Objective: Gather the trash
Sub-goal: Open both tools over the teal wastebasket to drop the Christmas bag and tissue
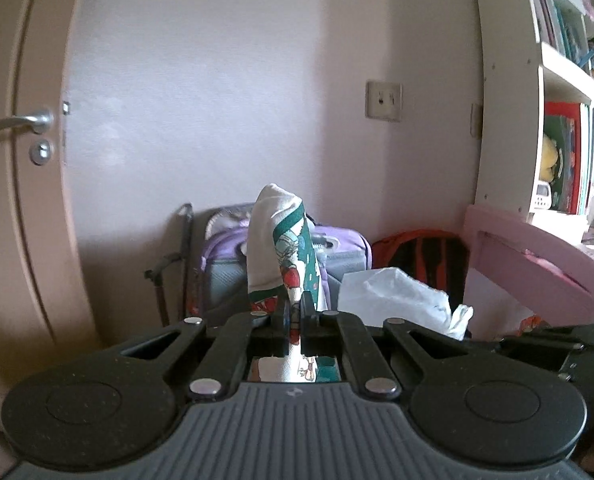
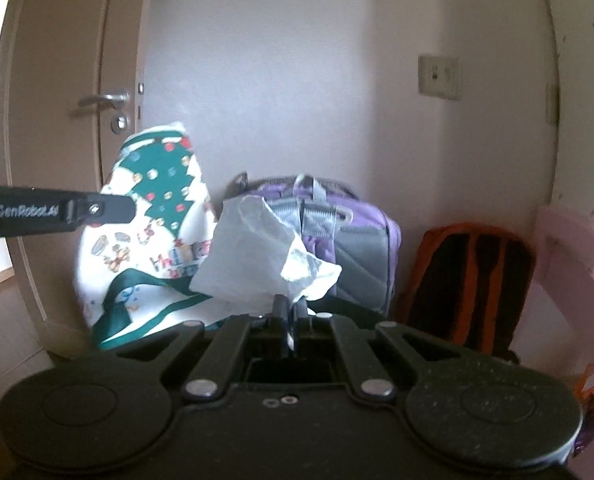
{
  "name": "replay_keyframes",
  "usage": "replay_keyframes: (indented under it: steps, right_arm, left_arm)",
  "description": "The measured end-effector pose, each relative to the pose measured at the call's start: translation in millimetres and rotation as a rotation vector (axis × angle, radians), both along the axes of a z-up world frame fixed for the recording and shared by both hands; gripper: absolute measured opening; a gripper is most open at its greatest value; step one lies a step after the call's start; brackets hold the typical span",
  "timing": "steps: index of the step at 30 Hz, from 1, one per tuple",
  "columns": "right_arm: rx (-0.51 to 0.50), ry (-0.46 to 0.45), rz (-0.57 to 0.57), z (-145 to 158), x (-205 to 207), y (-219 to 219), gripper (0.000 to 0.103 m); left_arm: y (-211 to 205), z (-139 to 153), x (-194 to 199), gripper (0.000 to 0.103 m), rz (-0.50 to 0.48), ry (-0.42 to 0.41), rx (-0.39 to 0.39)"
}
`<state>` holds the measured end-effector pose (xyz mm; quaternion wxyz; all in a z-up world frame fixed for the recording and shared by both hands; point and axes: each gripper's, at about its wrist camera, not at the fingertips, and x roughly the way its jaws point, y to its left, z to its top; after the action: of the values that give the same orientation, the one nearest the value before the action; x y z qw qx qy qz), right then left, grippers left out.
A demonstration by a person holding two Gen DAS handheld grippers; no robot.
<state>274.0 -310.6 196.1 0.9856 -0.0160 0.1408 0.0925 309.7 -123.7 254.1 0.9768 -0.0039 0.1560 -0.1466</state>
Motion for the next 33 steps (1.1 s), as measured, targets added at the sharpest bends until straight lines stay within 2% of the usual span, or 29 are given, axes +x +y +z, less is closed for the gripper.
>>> replay_keyframes:
  steps: [8,15,24,27,30,33]
  right_arm:
    - [-0.02,0.127,0.001,-38,51,-12,0.001]
    - [-0.094,0.222,0.054,-59,79,-16,0.002]
    - [-0.103,0.248,0.069,-74,91,-20,0.015]
    - [-0.082,0.263,0.081,-76,98,-23,0.019]
    - [-0.073,0.263,0.087,-76,101,-24,0.03]
    - [-0.066,0.265,0.09,-76,99,-23,0.033]
  left_arm:
    - [-34,-40,59,0.004,-0.012,0.098,0.046]
    - [-62,-61,104,0.005,-0.039,0.182,0.107]
    - [-90,-98,141,0.005,-0.06,0.302,0.155]
    - [-94,-112,150,0.006,-0.065,0.357,0.138]
    - [-94,-120,156,0.008,-0.067,0.395,0.113]
    - [-93,-122,157,0.015,-0.068,0.416,0.095]
